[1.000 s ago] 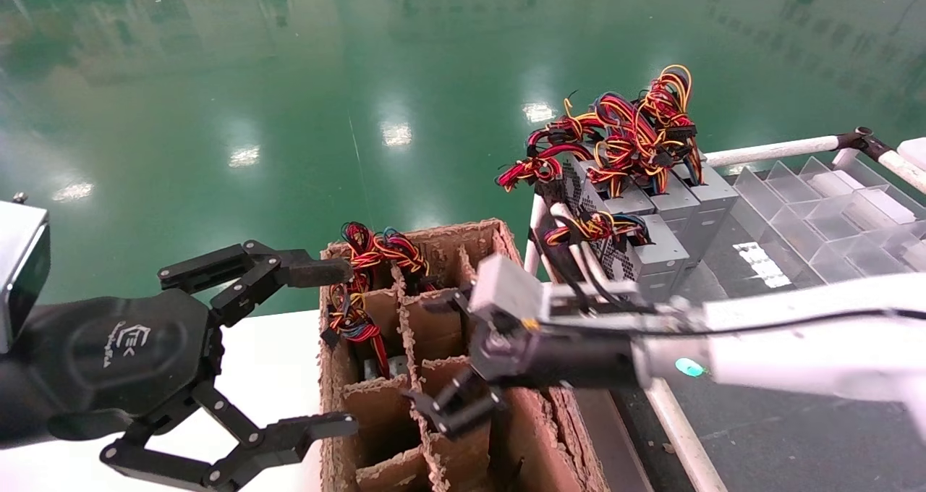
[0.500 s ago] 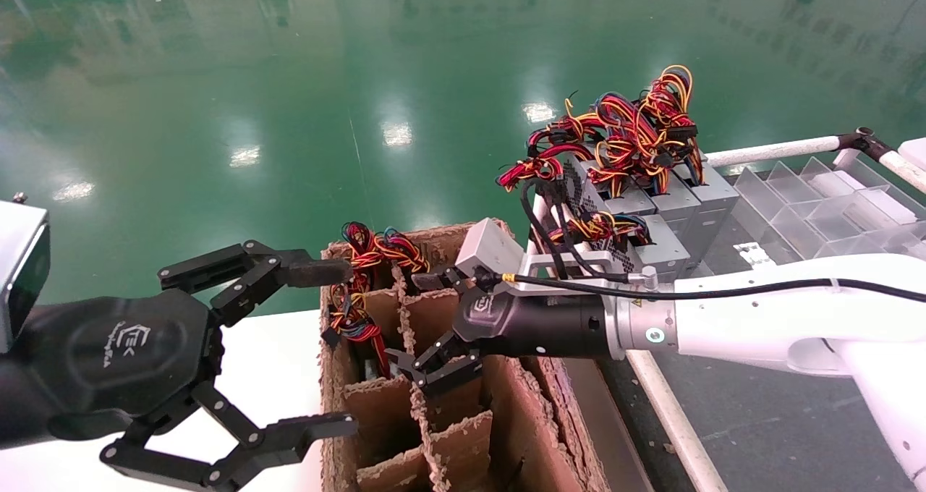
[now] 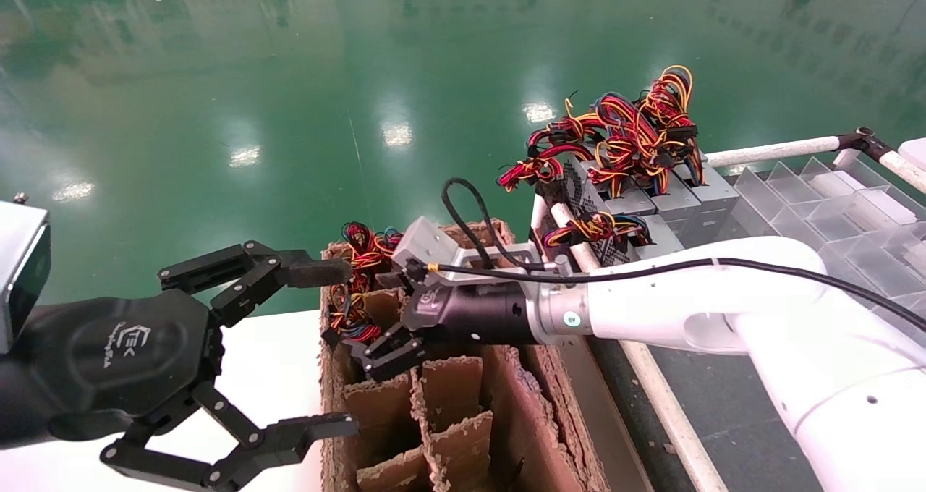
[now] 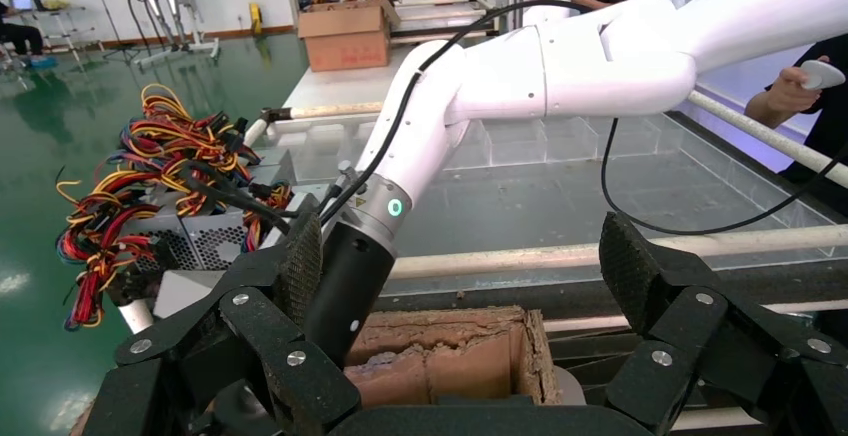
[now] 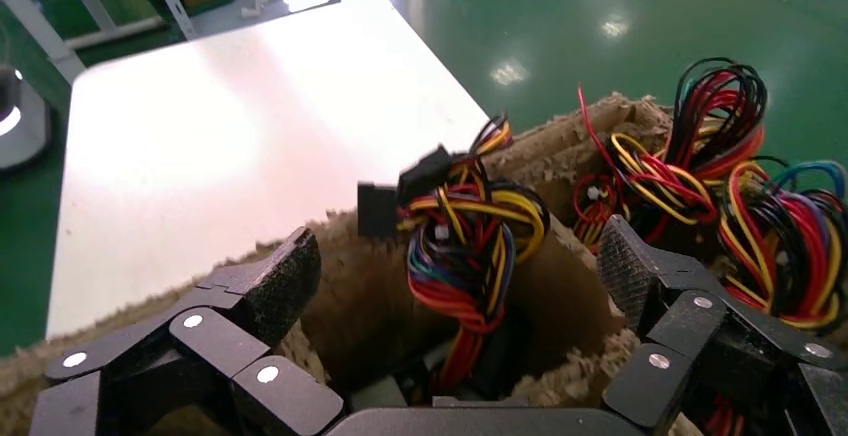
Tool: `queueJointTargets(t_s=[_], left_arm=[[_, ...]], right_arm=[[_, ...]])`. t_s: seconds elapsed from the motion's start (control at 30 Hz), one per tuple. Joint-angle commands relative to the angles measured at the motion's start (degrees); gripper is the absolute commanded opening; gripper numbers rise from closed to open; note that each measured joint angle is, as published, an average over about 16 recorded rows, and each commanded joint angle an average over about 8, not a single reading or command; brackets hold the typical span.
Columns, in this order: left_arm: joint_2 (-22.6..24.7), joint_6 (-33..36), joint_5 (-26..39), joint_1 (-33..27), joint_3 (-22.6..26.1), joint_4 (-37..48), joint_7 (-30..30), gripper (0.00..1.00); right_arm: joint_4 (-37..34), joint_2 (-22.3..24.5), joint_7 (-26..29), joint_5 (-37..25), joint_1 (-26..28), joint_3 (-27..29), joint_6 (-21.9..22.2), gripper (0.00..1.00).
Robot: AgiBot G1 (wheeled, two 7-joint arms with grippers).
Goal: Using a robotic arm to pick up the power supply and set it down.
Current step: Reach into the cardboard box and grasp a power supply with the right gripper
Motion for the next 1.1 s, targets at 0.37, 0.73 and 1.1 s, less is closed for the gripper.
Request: queueJointTargets(t_s=[0.37,0.73,1.1], left_arm=[[0.0,0.0,0.0,0.0,0.01,0.0,0.0,1.0],[0.0,0.0,-0.01,0.0,0.01,0.0,0.01,1.0],[-0.01,-0.01,-0.01,-0.01,0.02,0.0,0.01,1.0]], right_arm=[[-1.71,-1.03,0.23,8.43,0.87,-9.82,5.59,1.0],[0.85,-1.14,0.24,14.62,0.31,-19.2,18.07,0.31],[4.63,-0.99,0.64,19.59,0.93,-27.44,25.92,0.0]])
